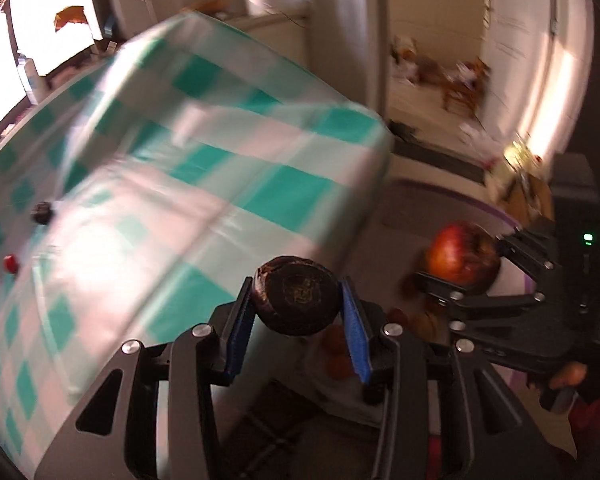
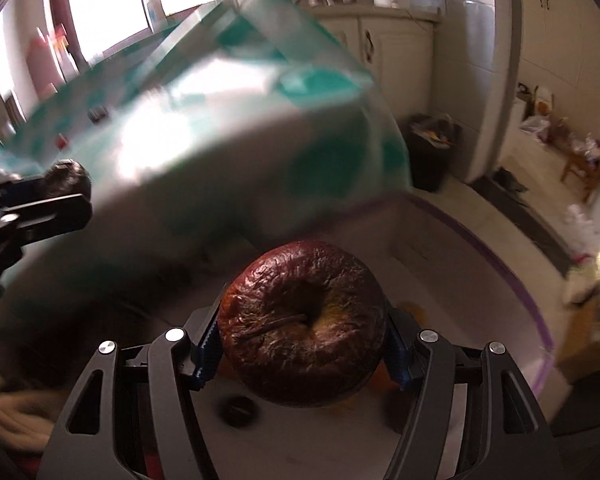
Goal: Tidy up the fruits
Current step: 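Carry the apple and dark fruit into the white box and open both tools, then move both open tools back to the last fruits on the tablecloth, then grasp the dark brown fruit with the right tool while the left tool grasps the cherry tomato, then lift the dark fruit and cherry tomato up from the tablecloth, then carry the dark fruit and tomato into the white box and open both tools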
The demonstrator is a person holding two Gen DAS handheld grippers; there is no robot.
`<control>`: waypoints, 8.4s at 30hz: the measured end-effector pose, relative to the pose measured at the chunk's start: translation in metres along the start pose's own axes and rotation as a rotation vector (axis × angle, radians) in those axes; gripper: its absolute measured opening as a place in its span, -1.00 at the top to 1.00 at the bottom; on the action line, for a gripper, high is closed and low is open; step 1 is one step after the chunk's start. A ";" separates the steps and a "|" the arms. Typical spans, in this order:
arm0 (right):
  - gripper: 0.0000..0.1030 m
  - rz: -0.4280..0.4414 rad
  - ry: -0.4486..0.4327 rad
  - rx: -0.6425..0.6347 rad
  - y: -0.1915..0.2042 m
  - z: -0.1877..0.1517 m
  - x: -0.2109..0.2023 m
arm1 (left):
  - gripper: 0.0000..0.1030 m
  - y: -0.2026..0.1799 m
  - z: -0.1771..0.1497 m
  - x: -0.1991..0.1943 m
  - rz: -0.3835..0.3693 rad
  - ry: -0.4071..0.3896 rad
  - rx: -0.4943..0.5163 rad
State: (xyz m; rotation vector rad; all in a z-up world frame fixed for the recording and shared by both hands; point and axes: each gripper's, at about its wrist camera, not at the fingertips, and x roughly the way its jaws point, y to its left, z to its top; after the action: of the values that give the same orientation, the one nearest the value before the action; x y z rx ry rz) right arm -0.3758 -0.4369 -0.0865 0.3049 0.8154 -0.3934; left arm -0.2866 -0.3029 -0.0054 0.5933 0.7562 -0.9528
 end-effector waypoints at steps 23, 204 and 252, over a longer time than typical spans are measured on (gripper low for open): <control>-0.25 -0.202 0.446 -0.086 -0.043 -0.066 0.092 | 0.17 -0.112 -0.070 0.144 -0.376 0.484 0.289; 0.17 0.059 -0.208 -0.490 0.273 0.107 -0.025 | 0.38 0.246 -0.107 -0.118 0.412 -0.268 -0.584; 0.17 -0.278 0.291 0.049 -0.075 -0.035 0.078 | 0.38 -0.125 -0.053 0.142 -0.152 0.318 0.434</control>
State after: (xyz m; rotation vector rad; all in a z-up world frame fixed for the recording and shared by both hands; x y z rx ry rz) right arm -0.3840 -0.5059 -0.1762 0.2989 1.1396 -0.6398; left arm -0.3606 -0.3919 -0.1641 1.0978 0.8909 -1.1905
